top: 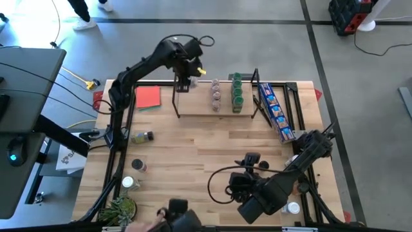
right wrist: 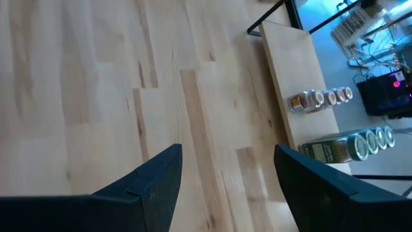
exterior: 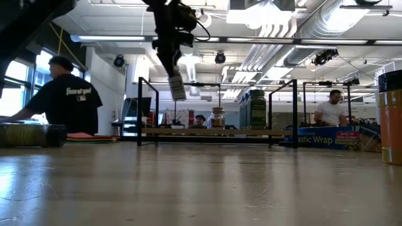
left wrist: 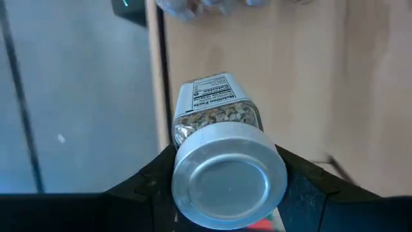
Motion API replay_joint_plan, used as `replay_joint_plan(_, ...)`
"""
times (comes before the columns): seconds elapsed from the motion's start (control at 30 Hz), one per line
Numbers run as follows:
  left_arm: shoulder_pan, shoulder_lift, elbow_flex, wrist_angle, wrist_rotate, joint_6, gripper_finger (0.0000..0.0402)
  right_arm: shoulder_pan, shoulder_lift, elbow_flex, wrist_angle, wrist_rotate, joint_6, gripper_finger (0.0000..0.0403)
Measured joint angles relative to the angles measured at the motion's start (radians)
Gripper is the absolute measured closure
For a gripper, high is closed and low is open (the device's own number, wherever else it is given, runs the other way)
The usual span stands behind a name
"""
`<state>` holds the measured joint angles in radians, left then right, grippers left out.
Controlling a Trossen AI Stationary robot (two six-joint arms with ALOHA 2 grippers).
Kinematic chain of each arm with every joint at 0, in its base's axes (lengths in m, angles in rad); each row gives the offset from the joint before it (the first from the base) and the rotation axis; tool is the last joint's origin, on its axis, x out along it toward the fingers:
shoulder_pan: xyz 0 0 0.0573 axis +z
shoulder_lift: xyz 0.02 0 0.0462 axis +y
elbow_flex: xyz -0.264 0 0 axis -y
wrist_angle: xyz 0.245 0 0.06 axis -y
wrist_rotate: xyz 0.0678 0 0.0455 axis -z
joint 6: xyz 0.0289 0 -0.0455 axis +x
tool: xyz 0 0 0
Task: Shelf spices
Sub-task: Put the white seasoning bottle on the shelf
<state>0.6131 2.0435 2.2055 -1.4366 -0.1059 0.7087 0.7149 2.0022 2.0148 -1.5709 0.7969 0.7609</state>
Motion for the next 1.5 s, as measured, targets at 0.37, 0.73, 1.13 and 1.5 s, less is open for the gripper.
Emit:
replay_joint_plan(0.37,0.075,0.133,0.0,-0.027,-0.088,0.157,0.021,0.006,-0.014,0.0,0.0,-0.011,0.006,0.0163)
replay_joint_plan(0.73,0.086,0.202,0.001,0.002,-0.097,0.167,0.0185,0.005,-0.014,0.0,0.0,0.026,0.026,0.0163)
replay_joint_plan(1.13,0.085,0.214,0.0,0.0,-0.151,0.158,0.0161,0.004,-0.013,0.0,0.0,0.031,0.024,0.0163)
replay_joint_plan(1.5,0.078,0.214,0.0,0.017,-0.152,0.159,0.0133,0.004,-0.013,0.0,0.0,0.031,0.024,0.0163)
